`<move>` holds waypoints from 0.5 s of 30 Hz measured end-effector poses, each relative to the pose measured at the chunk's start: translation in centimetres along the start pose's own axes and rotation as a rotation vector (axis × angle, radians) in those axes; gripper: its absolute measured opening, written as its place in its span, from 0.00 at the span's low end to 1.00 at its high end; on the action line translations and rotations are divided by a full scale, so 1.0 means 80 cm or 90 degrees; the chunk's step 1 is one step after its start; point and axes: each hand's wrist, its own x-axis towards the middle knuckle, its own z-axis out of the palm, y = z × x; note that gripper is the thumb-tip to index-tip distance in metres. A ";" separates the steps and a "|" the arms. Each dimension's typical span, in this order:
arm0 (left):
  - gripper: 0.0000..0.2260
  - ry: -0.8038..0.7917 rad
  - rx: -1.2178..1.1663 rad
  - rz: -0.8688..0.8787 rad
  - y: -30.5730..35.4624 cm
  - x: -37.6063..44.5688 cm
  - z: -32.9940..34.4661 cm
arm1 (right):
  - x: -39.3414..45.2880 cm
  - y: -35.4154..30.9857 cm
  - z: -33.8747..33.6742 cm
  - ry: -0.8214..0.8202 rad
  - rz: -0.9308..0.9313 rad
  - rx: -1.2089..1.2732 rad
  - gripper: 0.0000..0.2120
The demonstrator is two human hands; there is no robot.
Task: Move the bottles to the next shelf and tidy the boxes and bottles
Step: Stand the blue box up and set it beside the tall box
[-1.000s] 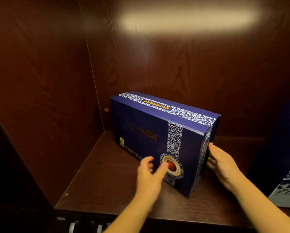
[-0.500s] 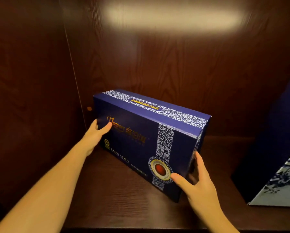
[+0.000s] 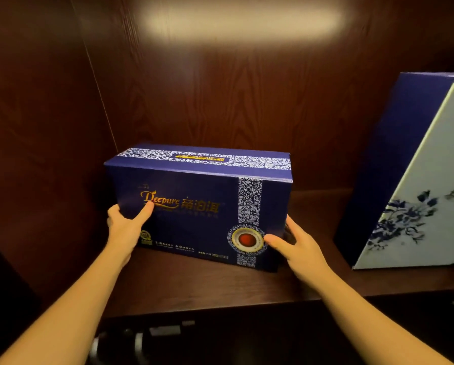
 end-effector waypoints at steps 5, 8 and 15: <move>0.32 0.020 0.091 0.019 -0.001 -0.057 -0.033 | -0.019 0.025 0.006 0.003 0.075 0.070 0.18; 0.25 0.041 0.118 0.035 0.000 -0.085 -0.042 | -0.024 0.034 0.008 0.031 0.086 0.079 0.14; 0.23 0.044 0.159 0.049 0.007 -0.124 -0.038 | -0.038 0.038 -0.005 0.083 0.103 0.059 0.13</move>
